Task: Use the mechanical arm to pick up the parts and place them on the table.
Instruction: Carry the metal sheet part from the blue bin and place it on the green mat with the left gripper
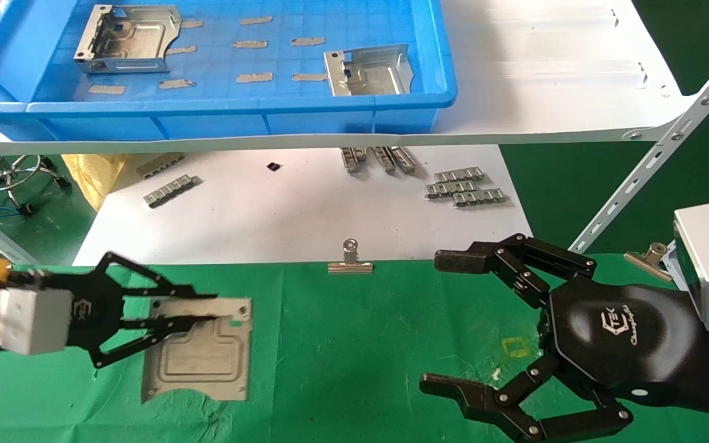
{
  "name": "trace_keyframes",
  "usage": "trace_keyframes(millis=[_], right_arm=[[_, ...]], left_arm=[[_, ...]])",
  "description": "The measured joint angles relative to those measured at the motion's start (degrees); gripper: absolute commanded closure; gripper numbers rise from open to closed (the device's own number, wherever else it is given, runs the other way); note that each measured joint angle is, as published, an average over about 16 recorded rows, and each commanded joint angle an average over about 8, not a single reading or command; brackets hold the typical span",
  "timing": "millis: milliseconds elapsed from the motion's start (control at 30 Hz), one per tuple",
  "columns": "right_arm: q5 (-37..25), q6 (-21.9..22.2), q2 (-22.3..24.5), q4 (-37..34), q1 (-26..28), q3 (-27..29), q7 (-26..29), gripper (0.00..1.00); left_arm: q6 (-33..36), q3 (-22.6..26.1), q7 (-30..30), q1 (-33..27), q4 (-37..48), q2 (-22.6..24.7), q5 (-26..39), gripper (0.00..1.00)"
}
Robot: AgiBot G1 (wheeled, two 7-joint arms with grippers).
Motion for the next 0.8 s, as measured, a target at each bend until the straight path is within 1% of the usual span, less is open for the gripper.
trace_keyframes(millis=[200,467,500,733,767,800], right_arm=[[0.00,0.00,0.00,0.00,0.00,0.00,0.00,0.00],[0.00,0.00,0.00,0.00,0.00,0.00,0.00,0.00],[0.00,0.00,0.00,0.00,0.00,0.00,0.00,0.00],[0.00,0.00,0.00,0.00,0.00,0.00,0.00,0.00],[0.00,0.00,0.00,0.00,0.00,0.00,0.00,0.00],[0.00,0.00,0.00,0.00,0.00,0.00,0.00,0.00]], left_arm=[[-0.44,2.07,7.38,-0.63,9.34,2.27,3.42,1.00],[-1.06,4.17,12.41,-2.26,19.40,5.17,6.60,1.00],[-1.17,4.43,12.79,-2.47,20.31,5.47,6.99,0.94],[-2.63,5.85,15.15,-3.72,25.34,7.43,9.22,0.06],[-2.88,6.00,15.49,-3.85,25.88,7.70,9.47,0.00],[-3.11,6.12,15.81,-3.95,26.36,7.96,9.68,0.00]])
